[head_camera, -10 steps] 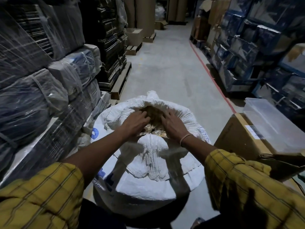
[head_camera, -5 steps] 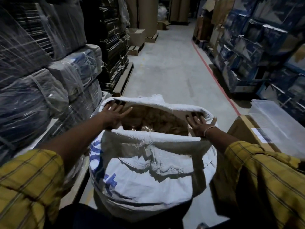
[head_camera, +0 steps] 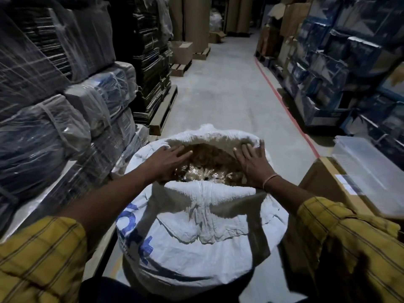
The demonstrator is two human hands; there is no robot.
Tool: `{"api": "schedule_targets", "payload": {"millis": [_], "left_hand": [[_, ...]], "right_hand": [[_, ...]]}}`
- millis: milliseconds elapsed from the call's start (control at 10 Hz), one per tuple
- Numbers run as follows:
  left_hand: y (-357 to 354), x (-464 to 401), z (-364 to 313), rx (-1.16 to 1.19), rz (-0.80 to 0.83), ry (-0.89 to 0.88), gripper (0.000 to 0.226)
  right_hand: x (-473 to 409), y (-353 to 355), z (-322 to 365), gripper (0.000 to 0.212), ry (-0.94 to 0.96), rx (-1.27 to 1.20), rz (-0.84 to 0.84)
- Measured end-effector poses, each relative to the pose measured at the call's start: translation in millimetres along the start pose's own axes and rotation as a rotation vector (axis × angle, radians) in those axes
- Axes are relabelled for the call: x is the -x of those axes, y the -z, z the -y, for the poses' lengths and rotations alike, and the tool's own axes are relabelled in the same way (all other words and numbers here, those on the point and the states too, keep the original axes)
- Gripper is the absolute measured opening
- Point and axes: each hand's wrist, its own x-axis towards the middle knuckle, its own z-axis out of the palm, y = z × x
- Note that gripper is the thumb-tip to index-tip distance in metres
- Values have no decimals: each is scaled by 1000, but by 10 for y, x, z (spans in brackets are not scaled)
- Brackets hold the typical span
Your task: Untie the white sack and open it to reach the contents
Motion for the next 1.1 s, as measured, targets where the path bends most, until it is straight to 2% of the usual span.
{"api": "schedule_targets", "payload": {"millis": [100,200,300,400,500,600,700,800,900,1100], "left_hand": [[1,-108,-198,-23,-211,-96,81],[-7,-316,-246,98,-235,-37,90],[-49,-504,-49,230,-94,149,138],[-72,-636,198,273,16,142,138],[-30,-678,292,234,50,67,132],[-6,-603,281,231,43,-2,138],[33,-466,169,339,-47,-51,125],[104,-251,-30,464,-112,-24,104],[235,41,-275,496,-211,-15,95],[393,366,-507,511,-284,83,94]], "right_hand": [[-77,55,242,54,131,-115,-206],[-233,57,383,73,107,-196,-218],[-377,-130,263,111,-77,-293,56],[-492,-402,49,114,-114,-263,181],[-538,-502,-104,108,-140,-294,262],[-523,-418,-131,109,-79,-344,300],[-421,-217,-116,119,-4,-409,320],[-236,37,-100,113,-1,-500,292],[23,264,-86,114,-46,-533,214],[426,487,-118,112,-145,-551,157]]}}
